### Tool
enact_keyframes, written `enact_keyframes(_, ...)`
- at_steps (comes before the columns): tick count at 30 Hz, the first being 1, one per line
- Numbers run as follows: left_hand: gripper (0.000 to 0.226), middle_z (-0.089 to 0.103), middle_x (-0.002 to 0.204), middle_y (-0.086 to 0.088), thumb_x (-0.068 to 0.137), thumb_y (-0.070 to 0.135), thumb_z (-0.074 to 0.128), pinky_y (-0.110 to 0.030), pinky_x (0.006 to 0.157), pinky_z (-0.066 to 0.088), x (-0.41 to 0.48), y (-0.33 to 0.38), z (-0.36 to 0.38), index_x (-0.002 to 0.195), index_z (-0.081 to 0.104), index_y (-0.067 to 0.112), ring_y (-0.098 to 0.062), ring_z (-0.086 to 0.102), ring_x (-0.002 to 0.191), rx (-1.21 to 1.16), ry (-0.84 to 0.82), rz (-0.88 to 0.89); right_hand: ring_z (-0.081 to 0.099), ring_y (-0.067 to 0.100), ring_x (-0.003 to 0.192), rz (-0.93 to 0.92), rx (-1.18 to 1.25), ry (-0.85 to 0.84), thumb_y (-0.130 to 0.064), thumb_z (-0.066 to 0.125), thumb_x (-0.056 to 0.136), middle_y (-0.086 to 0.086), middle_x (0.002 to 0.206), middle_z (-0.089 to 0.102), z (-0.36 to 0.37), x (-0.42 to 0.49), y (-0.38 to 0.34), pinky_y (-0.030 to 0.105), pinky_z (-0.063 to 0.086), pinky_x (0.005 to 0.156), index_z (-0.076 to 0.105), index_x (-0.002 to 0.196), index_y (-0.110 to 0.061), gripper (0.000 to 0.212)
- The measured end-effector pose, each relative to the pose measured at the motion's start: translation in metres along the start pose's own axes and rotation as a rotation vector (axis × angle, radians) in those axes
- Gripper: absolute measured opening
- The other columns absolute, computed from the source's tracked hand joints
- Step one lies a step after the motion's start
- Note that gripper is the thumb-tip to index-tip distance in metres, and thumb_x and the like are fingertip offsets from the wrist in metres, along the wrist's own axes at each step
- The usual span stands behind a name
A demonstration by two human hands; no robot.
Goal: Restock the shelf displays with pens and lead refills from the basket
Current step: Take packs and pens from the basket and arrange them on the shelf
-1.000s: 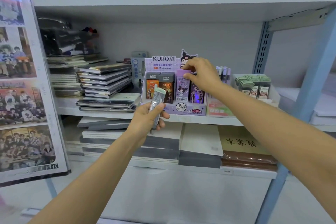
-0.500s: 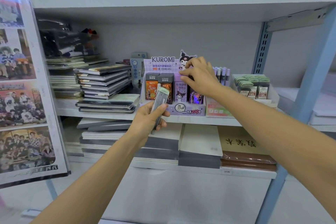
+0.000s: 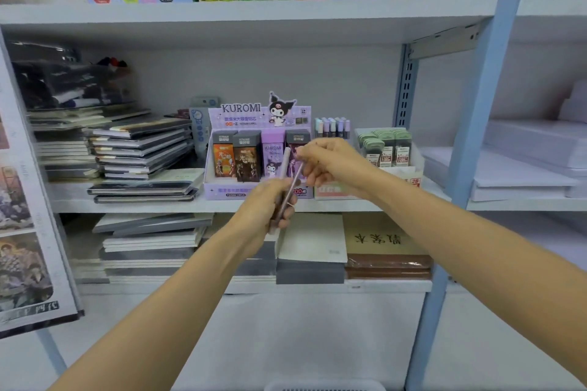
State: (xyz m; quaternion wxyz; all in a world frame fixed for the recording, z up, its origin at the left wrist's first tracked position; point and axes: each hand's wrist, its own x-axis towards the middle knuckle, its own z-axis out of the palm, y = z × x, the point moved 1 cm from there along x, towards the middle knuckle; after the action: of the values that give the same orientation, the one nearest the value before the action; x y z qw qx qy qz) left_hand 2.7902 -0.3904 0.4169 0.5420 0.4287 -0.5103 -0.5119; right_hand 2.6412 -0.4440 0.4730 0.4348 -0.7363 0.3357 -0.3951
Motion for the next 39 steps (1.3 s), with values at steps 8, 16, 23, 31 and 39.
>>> enact_keyframes(8,0.015,0.06,0.062,0.007,0.094,0.028,0.06,-0.017,0.042,0.028,0.005,-0.001,0.039,0.101,0.063,0.016,-0.005,0.045,0.046,0.111,0.003,0.11,0.071,0.018,0.082,-0.103,0.008,0.023,-0.012,0.07,0.086,0.008,0.09,0.075,-0.05,-0.029,0.01,0.022,0.056,0.069,0.063,0.115,-0.012,0.03)
enact_keyframes(16,0.026,0.064,0.091,-0.006,0.103,0.015,0.041,-0.019,0.051,0.043,0.022,-0.004,0.074,0.111,0.065,0.009,-0.011,0.058,0.067,-0.028,-0.093,0.088,0.071,0.02,0.087,-0.153,-0.124,0.288,-0.011,0.066,0.09,0.009,0.091,0.074,-0.134,-0.049,-0.007,0.026,0.059,0.074,0.068,0.101,-0.012,0.012)
enact_keyframes(23,0.021,0.067,0.074,-0.004,0.097,0.013,0.054,-0.024,0.057,0.054,0.031,-0.006,0.092,0.117,0.061,0.013,-0.015,0.063,0.059,0.008,-0.16,0.179,0.065,0.021,0.086,-0.235,-0.447,0.566,-0.001,0.063,0.089,0.016,0.098,0.068,-0.195,-0.05,-0.007,0.022,0.056,0.072,0.067,0.103,-0.006,0.015)
enact_keyframes(31,0.013,0.067,0.074,-0.002,0.094,0.015,0.059,-0.02,0.048,0.048,0.038,-0.016,0.092,0.106,0.063,0.011,-0.014,0.061,0.054,0.042,-0.124,0.201,0.058,0.013,0.082,-0.218,-0.751,0.503,-0.01,0.063,0.091,0.0,0.096,0.068,-0.185,-0.024,0.021,0.023,0.047,0.076,0.071,0.103,-0.012,0.014)
enact_keyframes(39,0.018,0.069,0.079,0.003,0.091,0.012,0.063,-0.019,0.051,0.049,0.041,-0.022,0.085,0.108,0.07,0.012,-0.011,0.055,0.052,0.049,-0.099,0.212,0.055,0.013,0.087,-0.118,-0.903,0.47,-0.013,0.065,0.09,0.0,0.099,0.062,-0.178,-0.013,0.041,0.027,0.046,0.077,0.07,0.104,-0.011,0.015)
